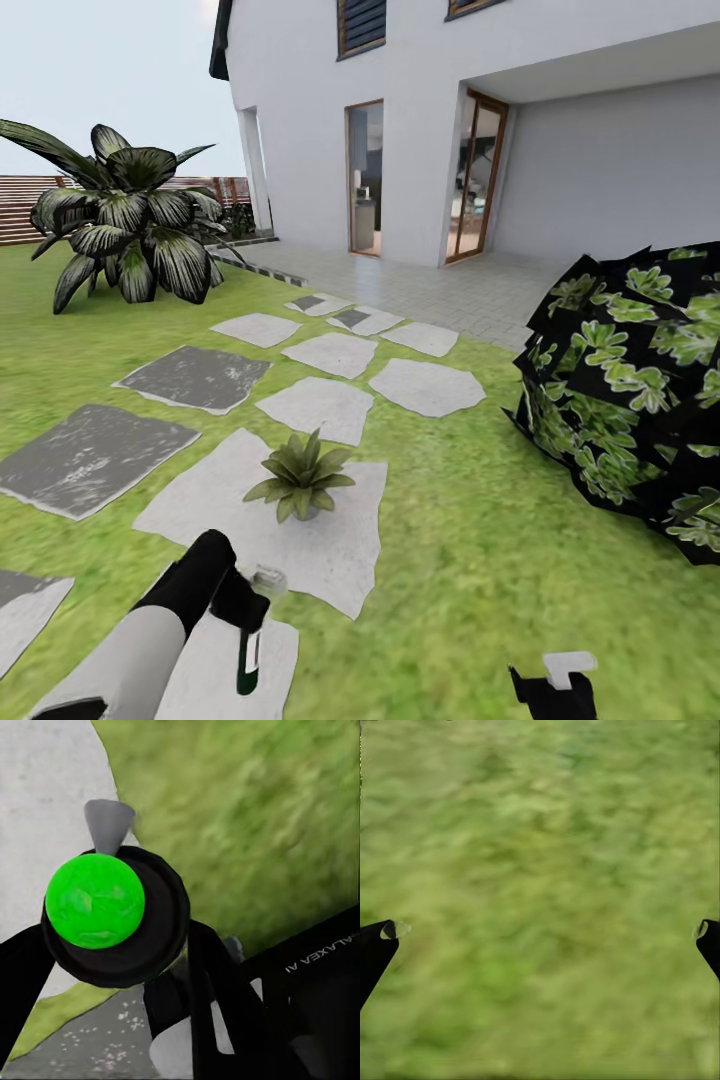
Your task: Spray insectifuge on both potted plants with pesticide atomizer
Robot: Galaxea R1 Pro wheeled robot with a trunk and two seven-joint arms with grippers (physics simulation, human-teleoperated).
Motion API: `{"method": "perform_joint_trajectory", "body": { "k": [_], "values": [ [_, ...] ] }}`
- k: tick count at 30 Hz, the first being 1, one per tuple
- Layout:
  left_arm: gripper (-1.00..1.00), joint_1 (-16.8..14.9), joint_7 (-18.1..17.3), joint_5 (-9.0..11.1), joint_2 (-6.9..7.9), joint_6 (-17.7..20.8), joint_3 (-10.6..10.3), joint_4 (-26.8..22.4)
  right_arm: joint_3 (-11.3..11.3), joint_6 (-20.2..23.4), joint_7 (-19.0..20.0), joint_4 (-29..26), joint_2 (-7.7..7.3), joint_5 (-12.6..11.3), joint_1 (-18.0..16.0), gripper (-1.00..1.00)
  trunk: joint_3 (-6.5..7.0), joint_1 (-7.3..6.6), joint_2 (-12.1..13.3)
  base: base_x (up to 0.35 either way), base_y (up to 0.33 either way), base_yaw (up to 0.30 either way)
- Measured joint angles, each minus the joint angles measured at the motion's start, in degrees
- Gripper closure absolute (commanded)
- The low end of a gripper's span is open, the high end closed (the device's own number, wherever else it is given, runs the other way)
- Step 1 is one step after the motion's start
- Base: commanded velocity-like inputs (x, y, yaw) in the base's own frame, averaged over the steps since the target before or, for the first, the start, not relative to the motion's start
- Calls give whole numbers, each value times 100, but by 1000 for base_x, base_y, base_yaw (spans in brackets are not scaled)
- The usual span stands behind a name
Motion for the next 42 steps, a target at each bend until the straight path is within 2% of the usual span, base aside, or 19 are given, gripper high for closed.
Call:
{"method": "perform_joint_trajectory", "body": {
  "k": [1, 4, 5, 8, 17, 19, 20, 22, 24, 25, 27, 29, 30, 33, 34, 35, 36, 38, 42],
  "values": [
    [100, -100, -1, -13, -11, 168, -116, -10, 2, 0, 0, 5, 37, -7, 0, -100, 0, -1, 0, 276, 0, 0],
    [100, -225, -12, -14, -10, 342, -514, -19, 3, 0, -10, 9, 151, -6, 1, -100, 0, -2, 0, 314, 0, -33],
    [100, -239, -15, -12, -16, 362, -575, -22, 2, 0, -8, 12, 172, -4, 1, -100, -1, -2, 0, 330, 0, -146],
    [100, -310, -26, 11, -64, 394, -659, -26, 2, 0, 3, 16, 222, 7, 2, -100, -1, -2, 0, 336, 0, -246],
    [100, -399, -86, 45, -99, 497, -682, -10, 2, 0, -15, 18, 238, 10, 1, -100, 0, -2, 0, 339, 0, -248],
    [100, -446, -255, 28, -92, 519, -689, 35, 6, 1, 7, 22, 243, 23, 1, -100, -1, -2, 0, 340, 0, -39],
    [100, -464, -449, 14, -71, 525, -727, 50, 9, 5, 18, 27, 245, 31, 5, -100, -1, -2, 0, 340, 0, -17],
    [100, -519, -827, -31, -31, 530, -882, 44, 11, 7, 26, 72, 247, 41, 8, -100, 0, -1, 0, 243, 0, -7],
    [100, -669, -1170, -180, 8, 543, -1117, 58, 11, 8, 29, 120, 247, 47, 9, -100, 0, 0, 0, 78, 0, -2],
    [100, -776, -1520, -374, 74, 566, -1238, 65, 11, 8, 29, 135, 248, 49, 9, -100, 0, 1, 0, 25, 0, -1],
    [100, -815, -1825, -554, 119, 576, -1277, 64, 11, 8, 30, 140, 248, 49, 9, -100, -1, 2, 0, 12, 0, 0],
    [100, -859, -2133, -908, 141, 571, -1282, 34, 11, 8, 30, 146, 248, 50, 9, -100, -1, 2, 0, 3, 0, 0],
    [100, -986, -2414, -1323, 152, 566, -1281, 28, 11, 7, 30, 150, 248, 50, 9, -100, 0, 1, 0, 1, 0, 0],
    [100, -1138, -2879, -1779, 153, 580, -1280, 55, 11, 8, 26, 148, 248, 45, 9, -100, -1, 2, 0, 0, 0, 0],
    [100, -1163, -3036, -1963, 144, 583, -1285, 59, 11, 8, 23, 148, 248, 43, 9, -100, -1, 2, 0, 0, 0, 0],
    [100, -1185, -3198, -2240, 123, 586, -1292, 62, 11, 6, 19, 145, 248, 41, 9, -100, -1, 2, 0, 0, 0, 0],
    [100, -1192, -3265, -2405, 109, 587, -1289, 64, 11, 7, 15, 144, 248, 40, 9, -100, -1, 2, 0, 28, 6, 0],
    [100, -1203, -3347, -2646, 97, 591, -1276, 57, 11, 7, 14, 145, 248, 40, 9, -100, -1, 0, 0, 177, 56, 0],
    [100, -1197, -3384, -2760, 77, 591, -1269, 60, 11, 6, 14, 145, 248, 40, 9, -100, -1, -1, 0, 292, 94, 0]
  ]
}}
